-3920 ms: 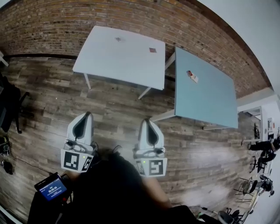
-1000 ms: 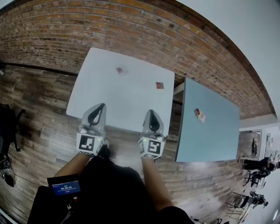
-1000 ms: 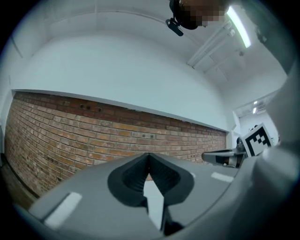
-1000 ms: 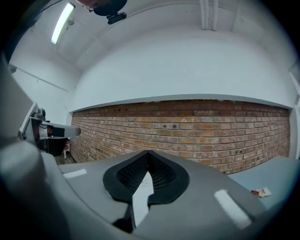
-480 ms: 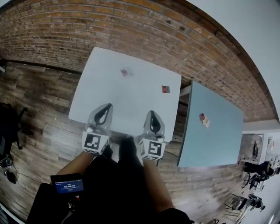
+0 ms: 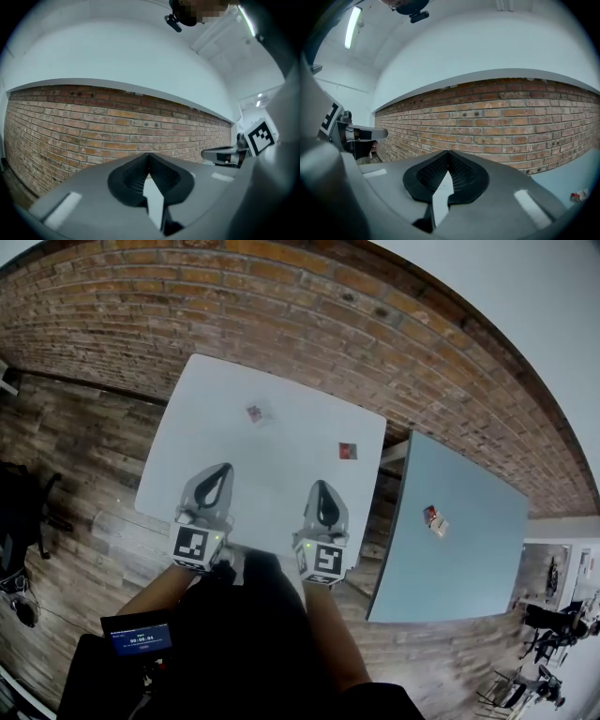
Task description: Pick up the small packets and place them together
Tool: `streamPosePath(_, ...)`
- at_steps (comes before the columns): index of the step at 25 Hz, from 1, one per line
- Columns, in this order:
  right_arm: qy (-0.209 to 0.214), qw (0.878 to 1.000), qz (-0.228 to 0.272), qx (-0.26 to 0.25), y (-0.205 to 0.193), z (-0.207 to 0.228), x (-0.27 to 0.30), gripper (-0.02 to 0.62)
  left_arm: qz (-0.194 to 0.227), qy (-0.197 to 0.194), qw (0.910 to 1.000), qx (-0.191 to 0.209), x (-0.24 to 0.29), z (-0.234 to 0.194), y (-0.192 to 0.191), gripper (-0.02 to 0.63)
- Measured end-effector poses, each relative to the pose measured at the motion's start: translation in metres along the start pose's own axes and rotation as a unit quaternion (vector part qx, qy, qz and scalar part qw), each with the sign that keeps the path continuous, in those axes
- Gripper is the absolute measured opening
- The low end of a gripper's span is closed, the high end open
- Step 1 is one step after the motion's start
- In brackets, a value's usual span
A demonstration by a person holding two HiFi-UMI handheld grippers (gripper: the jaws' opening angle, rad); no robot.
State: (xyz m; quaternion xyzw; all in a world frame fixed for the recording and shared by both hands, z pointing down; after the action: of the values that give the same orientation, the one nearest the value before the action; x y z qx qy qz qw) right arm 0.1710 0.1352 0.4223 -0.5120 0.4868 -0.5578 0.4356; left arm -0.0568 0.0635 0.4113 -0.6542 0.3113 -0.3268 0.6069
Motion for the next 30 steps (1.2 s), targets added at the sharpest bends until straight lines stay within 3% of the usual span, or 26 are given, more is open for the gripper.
streamPosePath(8,0.027,0.999,-0.014,0.015,-0.015,0.046,0.028,0.003,-0.008,0.023,0.9996,0.016,0.054,0.015,0.003,0.0)
streamPosePath(13,0.027,0.999,-0.03,0.021,-0.028,0.072,0.042,0.003,-0.004,0.035,0.9994,0.006,0.075,0.028,0.003,0.0)
streamPosePath(27,-0.031,0.996,-0.086,0.005,-0.048,0.122,0.087,0.005,0.002,-0.021,0.9998,-0.007,0.141,0.02,0.009,0.0)
streamPosePath(30,-0.035,0.994,-0.1,0.018,-0.057,0.139,0.095,0.072,-0.007,-0.023,0.9996,-0.014,0.148,0.019,0.004,0.0)
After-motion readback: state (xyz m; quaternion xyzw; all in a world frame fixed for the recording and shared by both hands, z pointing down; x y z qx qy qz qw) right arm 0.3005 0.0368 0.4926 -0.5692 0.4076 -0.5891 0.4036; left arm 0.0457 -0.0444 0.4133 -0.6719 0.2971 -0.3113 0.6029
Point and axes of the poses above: the fingertips, and each gripper's own axes: x forward along the fingers, z to its right, y out of its top, the point moved 8 cm from there along -x, backward along the fingers, and after that the axes turned 5 degrees about y, right-handed, at the moved point
